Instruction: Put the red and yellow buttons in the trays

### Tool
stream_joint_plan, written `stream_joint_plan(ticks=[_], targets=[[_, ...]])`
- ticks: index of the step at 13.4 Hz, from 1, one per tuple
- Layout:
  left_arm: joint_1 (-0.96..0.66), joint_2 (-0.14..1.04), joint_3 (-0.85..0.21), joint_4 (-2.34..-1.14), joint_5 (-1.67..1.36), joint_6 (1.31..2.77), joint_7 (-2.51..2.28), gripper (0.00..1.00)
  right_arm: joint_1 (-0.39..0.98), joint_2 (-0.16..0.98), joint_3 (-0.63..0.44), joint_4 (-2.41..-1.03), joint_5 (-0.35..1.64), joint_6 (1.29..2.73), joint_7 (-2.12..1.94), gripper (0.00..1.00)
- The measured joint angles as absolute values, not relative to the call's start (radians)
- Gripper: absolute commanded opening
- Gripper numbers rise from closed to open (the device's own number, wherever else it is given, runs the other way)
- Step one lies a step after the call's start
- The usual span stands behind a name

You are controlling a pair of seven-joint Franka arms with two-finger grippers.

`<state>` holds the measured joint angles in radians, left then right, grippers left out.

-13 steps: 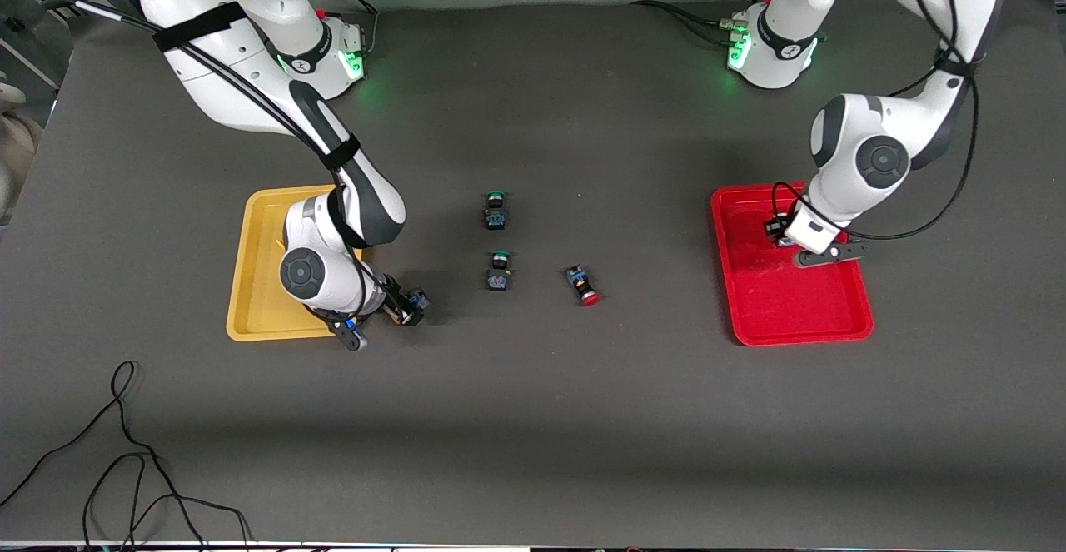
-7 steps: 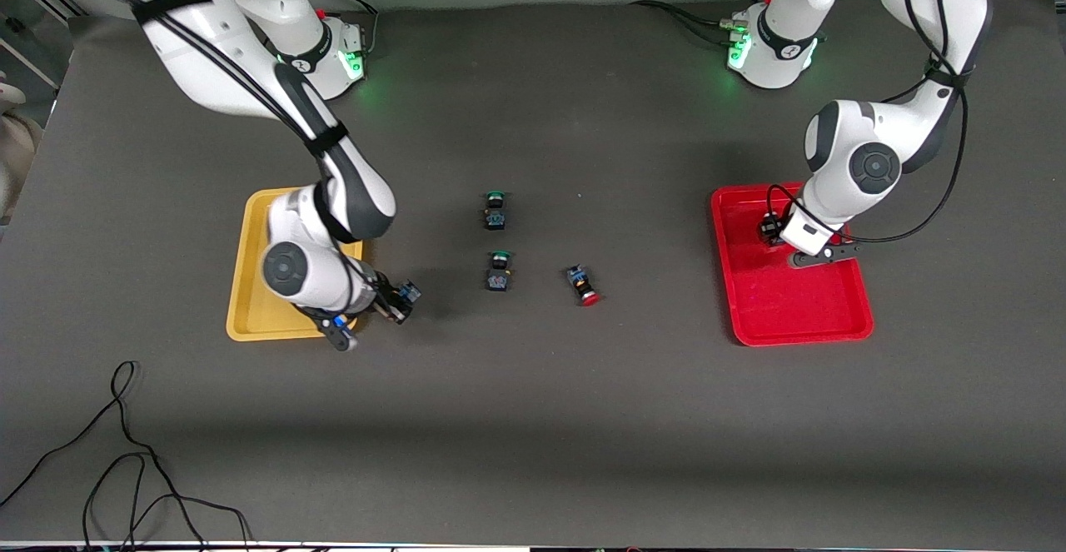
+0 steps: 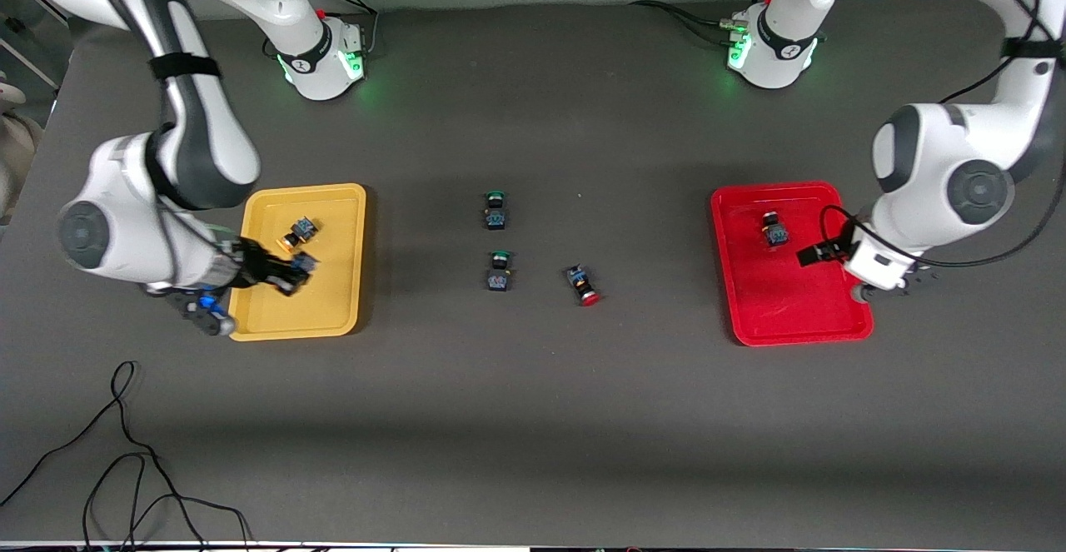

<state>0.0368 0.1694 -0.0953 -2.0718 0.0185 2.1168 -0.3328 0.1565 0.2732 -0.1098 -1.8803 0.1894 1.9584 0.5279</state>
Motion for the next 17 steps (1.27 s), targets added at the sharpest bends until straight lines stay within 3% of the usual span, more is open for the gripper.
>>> stream_joint_plan(ticks=[3, 6, 9, 16, 17], targets=[[0.008, 0.167, -0.112, -2.025, 0.016, 2.062, -0.382, 0.99, 0.15, 0.306, -0.176, -1.984, 0.189, 2.121, 0.378, 0.08], [-0.053, 0.167, -0.127, -2.007, 0.009, 2.057, -0.518, 0.99, 0.154, 0.348, -0.177, -2.112, 0.189, 2.35, 0.339, 0.08], [-0.126, 0.168, -0.169, -1.979, 0.007, 2.055, -0.743, 0.99, 0.158, 0.391, -0.175, -2.174, 0.19, 2.487, 0.327, 0.09], [-0.366, 0.267, -0.203, -1.818, 0.007, 2.038, -1.048, 0.99, 0.16, 0.411, -0.173, -2.181, 0.205, 2.517, 0.326, 0.17], [-0.377, 0.278, -0.204, -1.806, 0.004, 2.058, -1.075, 0.99, 0.16, 0.411, -0.173, -2.181, 0.205, 2.517, 0.326, 0.26]])
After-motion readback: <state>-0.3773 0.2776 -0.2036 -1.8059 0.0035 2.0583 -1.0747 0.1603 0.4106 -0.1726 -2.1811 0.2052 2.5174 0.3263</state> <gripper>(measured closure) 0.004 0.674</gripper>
